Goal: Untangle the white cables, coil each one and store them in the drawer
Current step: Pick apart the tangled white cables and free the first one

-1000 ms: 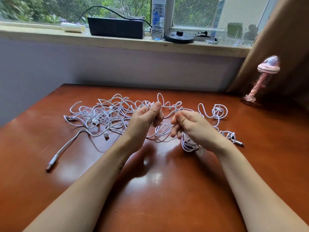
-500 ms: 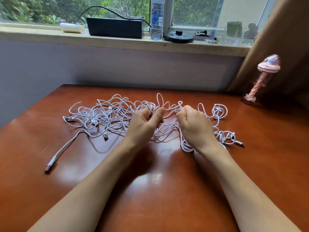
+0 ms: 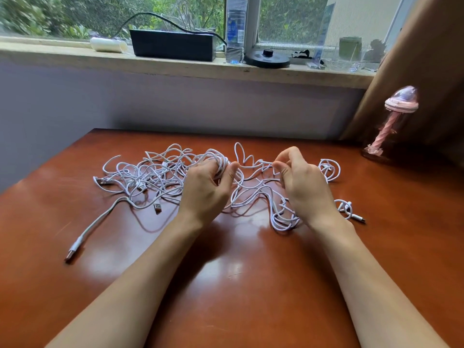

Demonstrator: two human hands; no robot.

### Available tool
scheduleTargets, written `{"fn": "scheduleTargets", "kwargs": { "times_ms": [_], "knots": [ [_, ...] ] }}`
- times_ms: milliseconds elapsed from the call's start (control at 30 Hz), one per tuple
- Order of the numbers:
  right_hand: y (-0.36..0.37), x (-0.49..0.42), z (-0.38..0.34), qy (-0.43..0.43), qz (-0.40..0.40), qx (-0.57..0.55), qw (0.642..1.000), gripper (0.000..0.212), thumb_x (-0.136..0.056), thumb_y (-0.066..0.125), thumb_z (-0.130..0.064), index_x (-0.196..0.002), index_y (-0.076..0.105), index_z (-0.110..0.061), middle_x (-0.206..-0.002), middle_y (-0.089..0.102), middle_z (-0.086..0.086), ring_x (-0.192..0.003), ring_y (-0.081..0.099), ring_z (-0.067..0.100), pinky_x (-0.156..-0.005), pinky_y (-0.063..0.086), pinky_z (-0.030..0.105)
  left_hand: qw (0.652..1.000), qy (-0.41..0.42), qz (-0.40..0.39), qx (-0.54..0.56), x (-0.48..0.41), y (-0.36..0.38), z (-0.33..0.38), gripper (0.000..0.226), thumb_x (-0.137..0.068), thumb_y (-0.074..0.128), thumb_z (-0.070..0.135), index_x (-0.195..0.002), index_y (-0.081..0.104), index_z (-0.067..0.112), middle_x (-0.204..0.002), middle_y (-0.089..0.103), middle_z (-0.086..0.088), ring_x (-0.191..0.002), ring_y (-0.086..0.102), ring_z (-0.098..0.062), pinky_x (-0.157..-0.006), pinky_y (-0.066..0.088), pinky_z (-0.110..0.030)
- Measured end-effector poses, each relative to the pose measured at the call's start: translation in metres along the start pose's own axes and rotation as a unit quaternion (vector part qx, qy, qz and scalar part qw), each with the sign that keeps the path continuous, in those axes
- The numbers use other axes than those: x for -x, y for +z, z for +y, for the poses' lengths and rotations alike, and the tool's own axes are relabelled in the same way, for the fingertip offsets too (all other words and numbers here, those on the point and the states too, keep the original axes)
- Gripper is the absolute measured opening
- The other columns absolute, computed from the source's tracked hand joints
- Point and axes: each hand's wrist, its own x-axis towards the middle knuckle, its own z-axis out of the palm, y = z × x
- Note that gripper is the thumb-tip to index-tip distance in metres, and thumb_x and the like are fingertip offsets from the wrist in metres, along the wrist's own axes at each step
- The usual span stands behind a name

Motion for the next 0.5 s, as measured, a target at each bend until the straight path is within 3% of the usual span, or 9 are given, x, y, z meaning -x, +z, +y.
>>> {"fn": "scheduleTargets", "kwargs": {
  "times_ms": [100, 167, 233, 300, 367, 500],
  "knots": [
    [0.002, -0.001, 0.006, 0.012, -0.056, -0.007, 0.998, 0.012, -0.103, 0.056, -0.028, -0.097, 0.059, -0.018, -0.071, 0.062, -0.005, -0.072, 0.060, 0.029, -0.069, 0.052, 0.048, 0.999, -0.036, 0.025, 0.028, -0.001, -0.002, 0.000, 0.050, -0.100, 0.063, 0.030, -0.059, 0.034, 0.024, -0.053, 0.037, 0.008, -0.050, 0.033, -0.008, -0.053, 0.026, -0.021],
    [0.005, 0.000, 0.005, 0.001, -0.081, -0.009, 0.997, 0.007, -0.102, 0.057, -0.023, -0.097, 0.059, -0.018, -0.075, 0.063, -0.004, -0.074, 0.061, 0.028, -0.071, 0.052, 0.049, 0.998, -0.046, 0.020, 0.042, 0.000, -0.002, -0.001, 0.047, -0.100, 0.061, 0.034, -0.061, 0.046, 0.013, -0.055, 0.048, -0.002, -0.051, 0.040, -0.009, -0.052, 0.031, -0.021],
    [0.007, 0.000, 0.000, -0.029, -0.070, -0.036, 0.997, 0.008, -0.103, 0.055, -0.017, -0.096, 0.057, -0.019, -0.075, 0.060, -0.008, -0.070, 0.058, 0.021, -0.070, 0.052, 0.045, 0.995, -0.064, -0.012, 0.076, 0.000, -0.001, 0.002, 0.048, -0.100, 0.060, 0.034, -0.068, 0.056, -0.002, -0.060, 0.056, -0.013, -0.053, 0.049, -0.009, -0.053, 0.037, -0.017],
    [0.005, 0.001, -0.007, -0.036, -0.040, -0.080, 0.995, 0.011, -0.105, 0.051, -0.014, -0.095, 0.056, -0.016, -0.072, 0.059, -0.010, -0.062, 0.053, 0.007, -0.065, 0.049, 0.036, 0.991, -0.067, -0.058, 0.096, 0.001, -0.001, 0.003, 0.049, -0.099, 0.059, 0.033, -0.065, 0.059, -0.002, -0.057, 0.056, -0.005, -0.056, 0.052, -0.008, -0.057, 0.039, -0.021],
    [0.002, 0.001, -0.011, -0.017, -0.015, -0.129, 0.991, 0.015, -0.106, 0.047, -0.012, -0.094, 0.055, -0.015, -0.071, 0.060, -0.007, -0.058, 0.051, 0.005, -0.060, 0.043, 0.026, 0.987, -0.061, -0.117, 0.096, 0.003, 0.000, 0.002, 0.048, -0.095, 0.057, 0.036, -0.059, 0.055, 0.005, -0.055, 0.051, 0.007, -0.056, 0.047, -0.007, -0.060, 0.038, -0.028],
    [-0.003, 0.000, -0.016, 0.082, -0.033, -0.293, 0.952, 0.017, -0.108, 0.045, -0.011, -0.094, 0.054, -0.016, -0.073, 0.059, 0.001, -0.058, 0.046, 0.011, -0.054, 0.043, 0.032, 0.977, -0.029, -0.186, 0.098, 0.008, -0.001, 0.005, 0.052, -0.093, 0.054, 0.044, -0.058, 0.034, 0.012, -0.057, 0.030, 0.007, -0.054, 0.028, -0.008, -0.054, 0.026, -0.035]
  ]
}}
